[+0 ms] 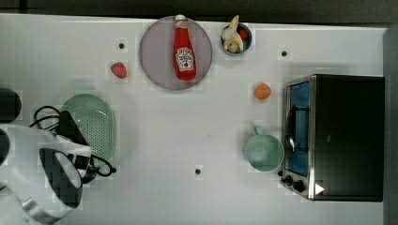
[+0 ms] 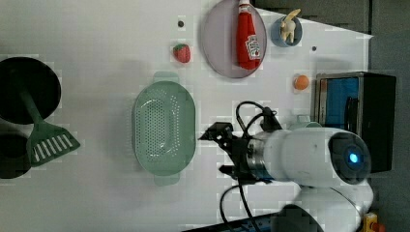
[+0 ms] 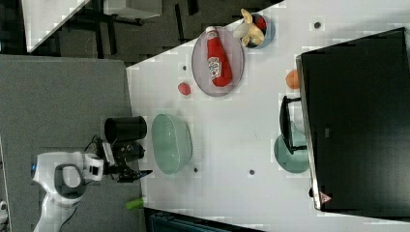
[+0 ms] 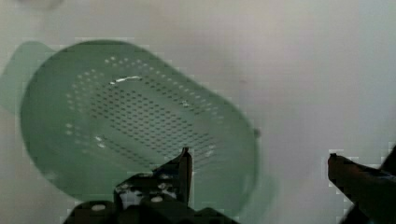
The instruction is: Drag strainer left to right.
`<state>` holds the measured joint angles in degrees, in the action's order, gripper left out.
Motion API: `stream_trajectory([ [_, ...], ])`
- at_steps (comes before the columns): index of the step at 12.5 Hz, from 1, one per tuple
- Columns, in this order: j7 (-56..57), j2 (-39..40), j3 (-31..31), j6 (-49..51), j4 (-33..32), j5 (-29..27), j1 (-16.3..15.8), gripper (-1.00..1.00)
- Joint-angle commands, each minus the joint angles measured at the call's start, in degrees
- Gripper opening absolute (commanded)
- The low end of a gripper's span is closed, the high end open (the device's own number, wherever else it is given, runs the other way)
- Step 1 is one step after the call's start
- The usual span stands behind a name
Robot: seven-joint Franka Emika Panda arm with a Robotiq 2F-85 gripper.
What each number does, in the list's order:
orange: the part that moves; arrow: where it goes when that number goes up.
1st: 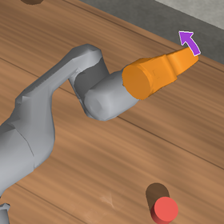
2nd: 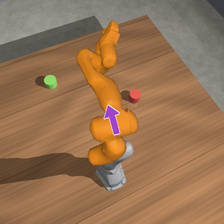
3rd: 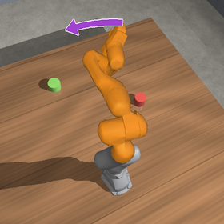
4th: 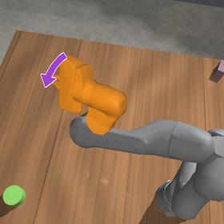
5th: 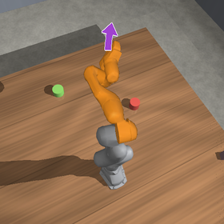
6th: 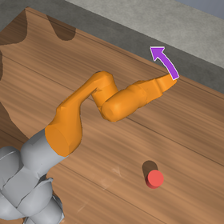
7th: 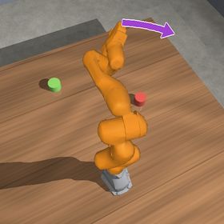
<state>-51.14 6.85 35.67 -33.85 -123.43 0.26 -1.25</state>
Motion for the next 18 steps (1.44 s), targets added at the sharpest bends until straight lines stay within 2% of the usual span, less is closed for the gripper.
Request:
stream_trajectory([
  [1, -17.8, 8.3, -0.8, -6.0, 1.3, 1.3, 0.7, 1.00],
  [5, -22.4, 18.6, -1.9, -17.0, 1.3, 6.6, 0.2, 1.00],
  [9, -22.6, 24.2, -5.9, -22.0, 1.4, 9.3, -1.6, 1.00],
  [12, -22.7, 25.5, -8.9, -24.0, 1.2, 9.3, -2.6, 1.00],
  [18, -22.6, 23.1, -11.2, -23.9, -1.7, 9.3, -1.3, 1.00],
])
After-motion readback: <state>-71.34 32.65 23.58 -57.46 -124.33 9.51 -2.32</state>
